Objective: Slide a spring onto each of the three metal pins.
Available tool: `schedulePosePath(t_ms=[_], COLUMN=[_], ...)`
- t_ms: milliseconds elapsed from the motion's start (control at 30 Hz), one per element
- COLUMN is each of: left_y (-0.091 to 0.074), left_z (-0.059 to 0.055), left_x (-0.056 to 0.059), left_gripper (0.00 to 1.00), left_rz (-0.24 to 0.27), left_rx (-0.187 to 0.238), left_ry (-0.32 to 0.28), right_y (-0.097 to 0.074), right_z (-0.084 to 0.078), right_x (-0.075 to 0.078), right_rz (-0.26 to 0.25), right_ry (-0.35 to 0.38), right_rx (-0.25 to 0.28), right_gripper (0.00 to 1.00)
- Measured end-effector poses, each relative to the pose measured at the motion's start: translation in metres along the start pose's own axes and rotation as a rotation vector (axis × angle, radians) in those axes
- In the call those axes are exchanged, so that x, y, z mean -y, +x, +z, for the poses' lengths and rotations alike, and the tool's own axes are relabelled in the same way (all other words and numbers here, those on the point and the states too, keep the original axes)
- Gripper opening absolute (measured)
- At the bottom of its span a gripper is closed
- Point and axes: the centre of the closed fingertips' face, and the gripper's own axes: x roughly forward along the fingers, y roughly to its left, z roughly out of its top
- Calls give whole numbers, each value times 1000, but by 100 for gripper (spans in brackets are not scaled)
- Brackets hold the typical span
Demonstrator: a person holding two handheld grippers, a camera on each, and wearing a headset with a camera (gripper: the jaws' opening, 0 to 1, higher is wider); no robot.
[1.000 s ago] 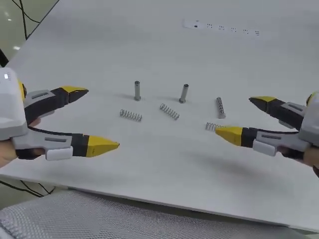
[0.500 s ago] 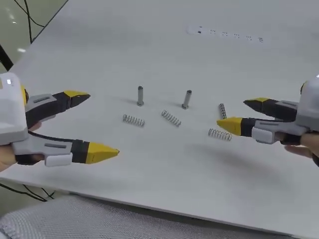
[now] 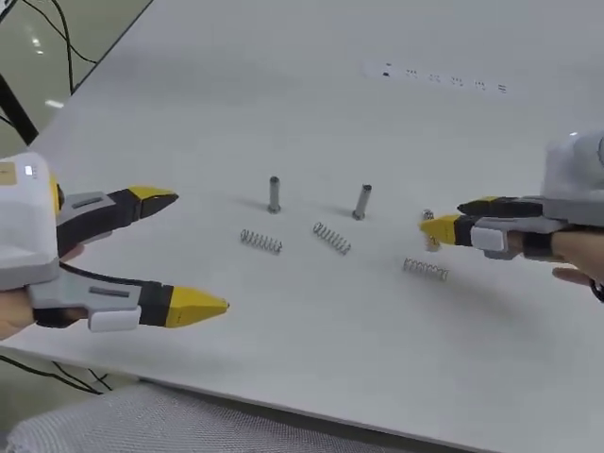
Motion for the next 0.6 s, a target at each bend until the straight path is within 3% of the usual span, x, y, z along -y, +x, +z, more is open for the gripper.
schedulePosePath(t_ms=[233,367,600], left_y=[-2,-4,-9], left_z=[-1,-5,-14], left_x=[-3,-6,-11], left_gripper=[90,90,89], left_rz=[11,24,40], left_rx=[-9,-22,-57], left_ry=[8,10,22], right_y=[9,15,27], right_z=[-1,-5,-9], right_x=[19,21,22], right_rz=[-33,-36,-44], right_ry=[92,125,121], right_rx=[-31,-53,-86], right_gripper=[38,34,32])
